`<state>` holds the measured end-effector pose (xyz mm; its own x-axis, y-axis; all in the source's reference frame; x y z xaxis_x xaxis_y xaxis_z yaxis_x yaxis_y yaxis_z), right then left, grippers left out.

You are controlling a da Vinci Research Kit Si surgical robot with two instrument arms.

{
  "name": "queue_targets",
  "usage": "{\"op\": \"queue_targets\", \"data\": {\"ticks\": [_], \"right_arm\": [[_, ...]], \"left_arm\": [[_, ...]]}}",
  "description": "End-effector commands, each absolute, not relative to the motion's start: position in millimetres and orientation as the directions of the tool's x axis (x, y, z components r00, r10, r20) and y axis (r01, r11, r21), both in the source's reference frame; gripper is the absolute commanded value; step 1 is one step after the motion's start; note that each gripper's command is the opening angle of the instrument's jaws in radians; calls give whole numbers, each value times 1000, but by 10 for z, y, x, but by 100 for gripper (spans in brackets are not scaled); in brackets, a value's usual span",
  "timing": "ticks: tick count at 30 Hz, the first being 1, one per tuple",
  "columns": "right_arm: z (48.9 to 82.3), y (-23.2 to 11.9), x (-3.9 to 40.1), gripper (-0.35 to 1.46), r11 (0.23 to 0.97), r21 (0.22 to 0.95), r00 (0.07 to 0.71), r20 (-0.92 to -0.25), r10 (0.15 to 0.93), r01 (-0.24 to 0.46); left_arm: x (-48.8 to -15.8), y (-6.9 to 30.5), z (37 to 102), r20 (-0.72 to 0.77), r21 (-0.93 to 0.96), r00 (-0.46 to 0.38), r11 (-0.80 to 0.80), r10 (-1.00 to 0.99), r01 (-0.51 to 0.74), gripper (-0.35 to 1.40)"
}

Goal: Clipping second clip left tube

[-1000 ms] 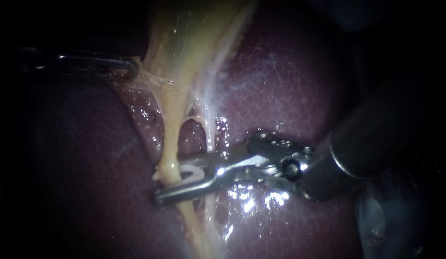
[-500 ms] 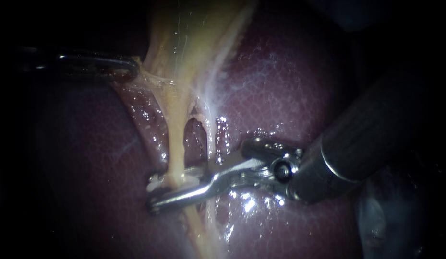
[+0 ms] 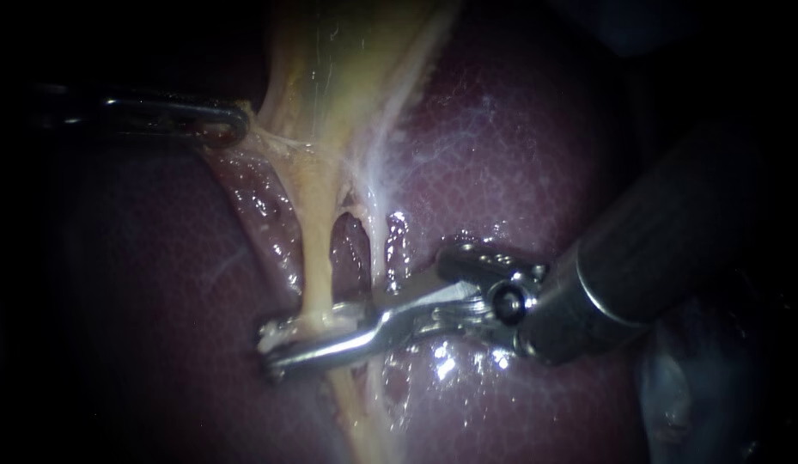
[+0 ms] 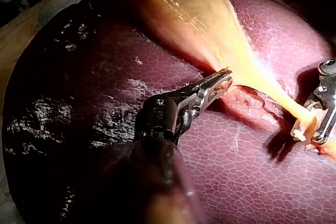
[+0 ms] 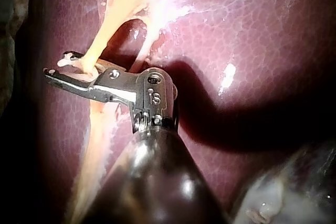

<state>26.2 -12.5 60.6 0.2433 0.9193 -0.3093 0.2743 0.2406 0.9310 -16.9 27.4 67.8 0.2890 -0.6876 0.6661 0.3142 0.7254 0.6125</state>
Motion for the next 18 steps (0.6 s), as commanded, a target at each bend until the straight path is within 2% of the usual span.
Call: {"op": "queue_targets", "data": {"ticks": [1,2,18], "right_arm": [[606,-125,261,-27,241,931,245,-310,919,276],[606,-125,260,-35,239,930,249,-311,917,280],[609,-124,258,-35,238,929,253,-312,916,284]], "left_arm": [[-169,274,678,666,612,289,726,-687,314,-35],[-169,274,678,666,612,289,726,-687,314,-35],[-169,274,678,666,612,289,725,-688,314,-35]]}}
